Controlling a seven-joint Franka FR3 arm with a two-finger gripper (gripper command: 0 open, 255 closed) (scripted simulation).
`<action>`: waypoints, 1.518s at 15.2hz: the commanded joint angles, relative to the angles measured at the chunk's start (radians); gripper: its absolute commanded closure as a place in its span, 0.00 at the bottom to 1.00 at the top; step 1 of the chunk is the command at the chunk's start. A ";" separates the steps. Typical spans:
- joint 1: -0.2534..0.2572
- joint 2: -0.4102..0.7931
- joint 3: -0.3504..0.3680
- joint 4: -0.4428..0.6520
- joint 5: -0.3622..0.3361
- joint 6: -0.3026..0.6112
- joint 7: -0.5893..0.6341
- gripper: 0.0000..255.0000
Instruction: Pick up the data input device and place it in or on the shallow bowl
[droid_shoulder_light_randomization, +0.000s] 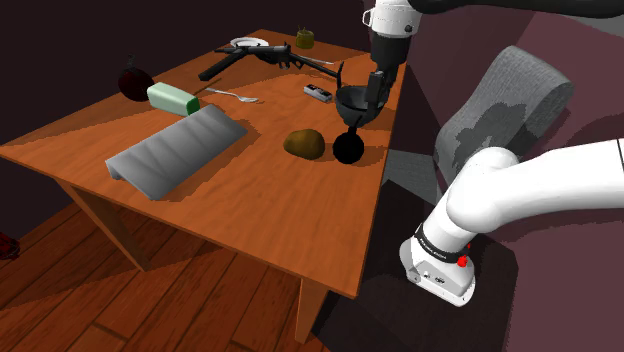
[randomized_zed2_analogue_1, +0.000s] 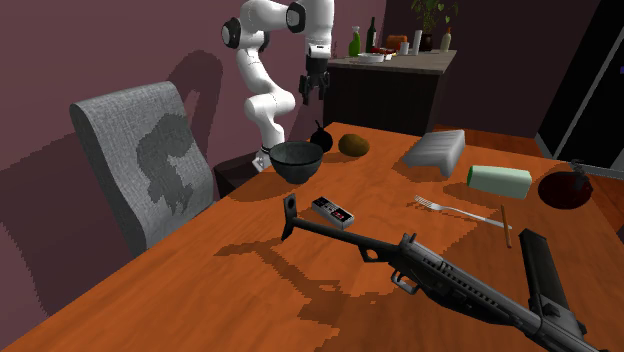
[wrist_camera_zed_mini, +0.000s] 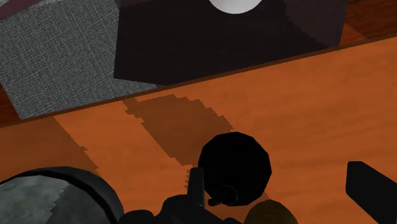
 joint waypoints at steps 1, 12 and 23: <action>0.000 0.000 0.000 0.000 0.000 0.000 0.000 0.00; -0.069 0.368 -0.083 0.138 -0.067 0.248 -0.057 0.00; -0.120 0.759 -0.153 0.421 -0.072 0.377 -0.111 0.00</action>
